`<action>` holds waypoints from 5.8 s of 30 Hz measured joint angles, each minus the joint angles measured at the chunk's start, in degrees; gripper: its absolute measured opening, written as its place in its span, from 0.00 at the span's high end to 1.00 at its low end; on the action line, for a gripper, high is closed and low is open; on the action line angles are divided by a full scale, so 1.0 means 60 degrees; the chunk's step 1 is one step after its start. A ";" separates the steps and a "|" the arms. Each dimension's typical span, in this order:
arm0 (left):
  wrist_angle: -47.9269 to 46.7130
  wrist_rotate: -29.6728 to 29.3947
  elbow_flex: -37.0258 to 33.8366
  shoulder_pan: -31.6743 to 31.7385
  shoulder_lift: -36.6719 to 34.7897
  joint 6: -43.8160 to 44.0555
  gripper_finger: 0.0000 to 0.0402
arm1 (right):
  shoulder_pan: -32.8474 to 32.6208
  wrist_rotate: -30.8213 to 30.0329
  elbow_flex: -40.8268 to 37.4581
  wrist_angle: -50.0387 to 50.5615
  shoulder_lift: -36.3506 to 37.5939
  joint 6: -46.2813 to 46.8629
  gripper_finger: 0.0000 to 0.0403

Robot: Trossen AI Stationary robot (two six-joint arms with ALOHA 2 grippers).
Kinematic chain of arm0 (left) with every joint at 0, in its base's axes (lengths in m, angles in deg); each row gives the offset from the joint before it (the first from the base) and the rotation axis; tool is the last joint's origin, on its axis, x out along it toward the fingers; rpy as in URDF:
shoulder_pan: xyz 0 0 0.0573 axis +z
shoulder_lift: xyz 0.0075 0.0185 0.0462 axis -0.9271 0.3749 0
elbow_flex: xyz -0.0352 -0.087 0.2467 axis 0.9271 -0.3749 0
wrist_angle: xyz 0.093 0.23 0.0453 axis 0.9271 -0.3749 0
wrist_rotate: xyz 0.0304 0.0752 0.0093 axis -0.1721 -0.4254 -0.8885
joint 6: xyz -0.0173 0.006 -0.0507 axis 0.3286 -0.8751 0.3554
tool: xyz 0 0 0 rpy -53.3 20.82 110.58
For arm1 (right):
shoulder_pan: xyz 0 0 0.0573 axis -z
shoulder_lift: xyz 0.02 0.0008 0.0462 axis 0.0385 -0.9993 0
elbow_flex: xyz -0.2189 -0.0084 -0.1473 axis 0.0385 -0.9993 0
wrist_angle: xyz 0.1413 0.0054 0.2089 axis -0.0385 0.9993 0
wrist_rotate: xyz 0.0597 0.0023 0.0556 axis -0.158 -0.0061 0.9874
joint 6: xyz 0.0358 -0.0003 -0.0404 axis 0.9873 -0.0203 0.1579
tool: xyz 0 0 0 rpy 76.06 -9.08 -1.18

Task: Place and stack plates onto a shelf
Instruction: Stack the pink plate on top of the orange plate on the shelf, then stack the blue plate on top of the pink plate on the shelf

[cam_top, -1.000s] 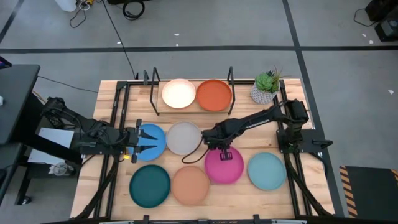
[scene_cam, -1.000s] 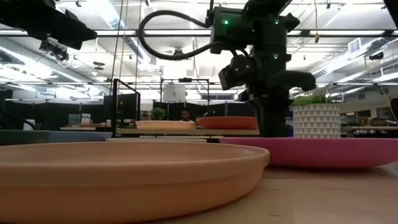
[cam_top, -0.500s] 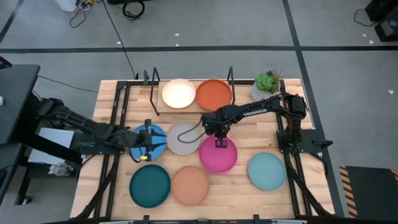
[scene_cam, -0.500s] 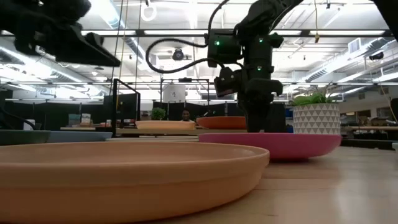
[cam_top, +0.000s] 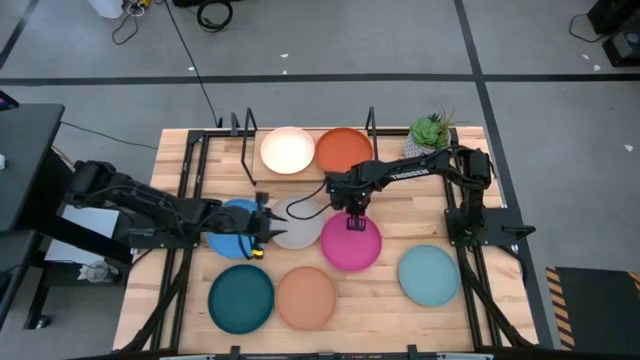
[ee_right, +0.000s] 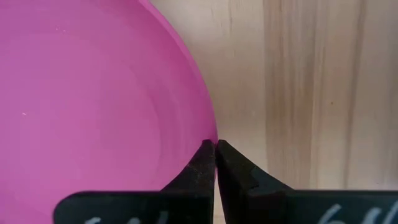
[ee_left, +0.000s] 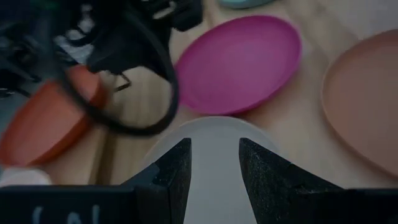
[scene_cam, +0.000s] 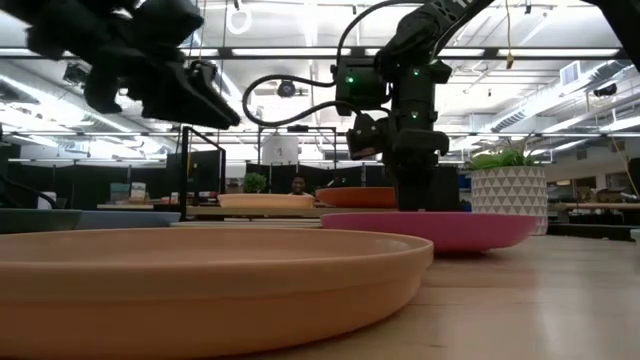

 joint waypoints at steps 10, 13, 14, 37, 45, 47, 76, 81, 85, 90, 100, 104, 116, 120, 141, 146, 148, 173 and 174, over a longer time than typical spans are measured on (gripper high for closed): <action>-0.1064 0.0092 0.1821 0.0065 0.2176 -0.0762 0.65 | -0.0004 -0.0539 -0.0185 -0.0597 0.0082 0.0198 0.87; -0.1043 0.0598 0.2173 0.0068 0.2663 -0.1133 0.65 | 0.0000 -0.0855 -0.0185 -0.0582 0.0279 0.0322 0.79; -0.1052 0.0814 0.2261 0.0065 0.2822 -0.1258 0.65 | -0.0007 -0.0927 -0.0187 -0.0548 0.0371 0.0347 0.78; -0.1013 0.2013 0.5335 0.0401 0.6545 -0.3612 0.65 | -0.2608 -0.3658 -0.4491 -0.3231 0.4607 0.3124 0.75; -0.1407 0.2014 0.5402 0.0186 0.6612 -0.4512 0.65 | -0.3171 -0.3981 -0.5182 -0.2641 0.4788 0.4380 0.75; -0.1670 0.2238 0.5411 0.0188 0.6692 -0.4722 0.65 | -0.3420 -0.4310 -0.5293 -0.2657 0.4951 0.4448 0.75; -0.0957 0.2289 0.5482 0.0452 0.7478 -0.6037 0.72 | -0.5309 -0.7090 -0.5575 -0.3976 0.4921 0.4291 0.75; -0.0889 0.2248 0.5482 0.0455 0.7477 -0.6015 0.92 | -0.5511 -0.7786 -0.6408 -0.4975 0.4975 0.4218 0.75; -0.0923 0.2212 0.5639 0.0407 0.7275 -0.5943 0.96 | -0.5621 -0.8506 -0.6810 -0.5322 0.5074 0.4668 0.75; -0.2510 0.2460 0.6451 0.0371 0.6717 -0.4831 0.96 | -0.6310 -0.9538 -0.6924 -0.5343 0.5054 0.5621 0.75; -0.7519 0.2412 0.8707 0.1273 0.6037 -0.2394 0.96 | -0.7383 -1.1434 -0.7699 -0.6767 0.4985 0.6022 0.78; -0.8630 0.1478 0.8797 0.1796 0.5939 -0.1958 0.96 | -0.7424 -1.1455 -0.8219 -0.7809 0.4926 0.6019 0.78; -0.7357 0.1040 0.8808 0.3415 0.5850 -0.3301 0.96 | -0.7614 -1.1463 -0.8495 -0.9102 0.4732 0.5554 0.78; -0.5774 0.1992 0.8811 0.4135 0.6000 -0.4080 0.96 | -0.7606 -1.1499 -0.8755 -0.9111 0.4648 0.6025 0.78; -0.4555 0.3861 0.8797 0.5312 0.7566 -0.5783 0.96 | -0.7752 -1.1478 -0.8884 -0.9287 0.4652 0.6646 0.78; -0.4464 0.3757 0.8797 0.5311 0.7566 -0.5740 0.88 | -0.7752 -1.1457 -0.8883 -0.9314 0.4652 0.6628 0.78; -0.4450 0.3629 0.8797 0.5305 0.7566 -0.5678 0.83 | -0.7752 -1.1426 -0.8884 -0.9312 0.4652 0.6631 0.78; -0.9255 0.3690 0.8804 0.3010 0.6619 0.1158 0.69 | -0.7614 -1.1505 -0.8917 -0.9979 0.4648 0.3956 0.78; -0.9576 0.3676 0.8804 0.2895 0.6619 0.1698 0.69 | -0.7547 -1.1509 -0.8917 -1.0291 0.4648 0.3525 0.78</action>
